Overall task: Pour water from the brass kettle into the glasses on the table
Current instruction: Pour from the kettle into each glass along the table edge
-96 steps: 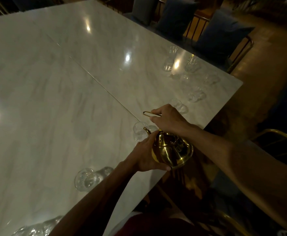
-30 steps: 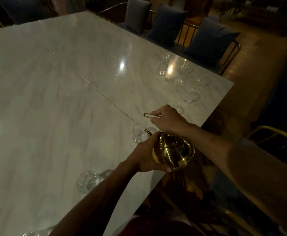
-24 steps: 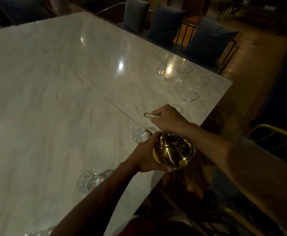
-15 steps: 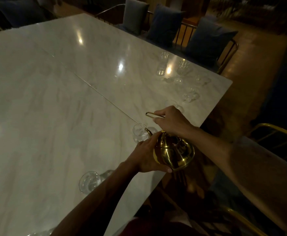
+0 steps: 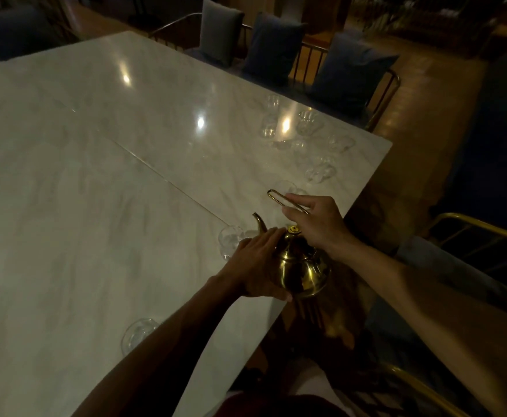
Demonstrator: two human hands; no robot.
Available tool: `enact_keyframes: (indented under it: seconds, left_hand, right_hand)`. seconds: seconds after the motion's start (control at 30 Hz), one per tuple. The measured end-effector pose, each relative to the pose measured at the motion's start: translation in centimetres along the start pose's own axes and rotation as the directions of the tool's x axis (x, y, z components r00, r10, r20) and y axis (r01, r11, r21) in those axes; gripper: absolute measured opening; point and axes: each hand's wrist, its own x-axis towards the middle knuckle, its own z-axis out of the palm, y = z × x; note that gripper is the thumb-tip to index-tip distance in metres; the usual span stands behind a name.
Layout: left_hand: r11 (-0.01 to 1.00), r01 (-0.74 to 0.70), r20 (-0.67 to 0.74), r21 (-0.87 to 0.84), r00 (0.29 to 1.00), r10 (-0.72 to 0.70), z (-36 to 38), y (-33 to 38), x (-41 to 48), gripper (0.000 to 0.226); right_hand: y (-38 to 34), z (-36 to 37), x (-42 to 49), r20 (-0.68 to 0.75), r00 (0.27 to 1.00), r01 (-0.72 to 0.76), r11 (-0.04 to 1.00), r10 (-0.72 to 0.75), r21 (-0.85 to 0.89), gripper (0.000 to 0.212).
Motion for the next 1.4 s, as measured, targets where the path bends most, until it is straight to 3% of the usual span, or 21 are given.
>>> enact_keyframes:
  seconds: [0.33, 0.63, 0.97, 1.4]
  left_hand:
    - [0.998, -0.043, 0.092, -0.036, 0.995, 0.046, -1.0, 2.0, 8.2, 0.135]
    - [0.985, 0.025, 0.048, -0.172, 0.999, -0.017, -0.6, 1.4, 14.6, 0.131]
    - [0.953, 0.076, -0.004, -0.292, 0.997, -0.081, 0.3, 1.6, 20.2, 0.132]
    - [0.912, 0.125, -0.057, -0.391, 0.986, -0.159, 1.0, 1.2, 21.6, 0.133]
  right_hand:
    - [0.8, -5.4, 4.6, 0.000, 0.994, -0.113, 0.992, 0.113, -0.047, 0.046]
    - [1.6, -8.0, 11.8, 0.105, 0.984, -0.129, 0.983, 0.143, -0.133, 0.048]
    - [2.6, -10.3, 19.3, 0.252, 0.959, -0.057, 0.957, 0.132, -0.284, 0.046]
    - [1.5, -10.2, 21.5, 0.357, 0.930, 0.081, 0.895, 0.090, -0.438, 0.038]
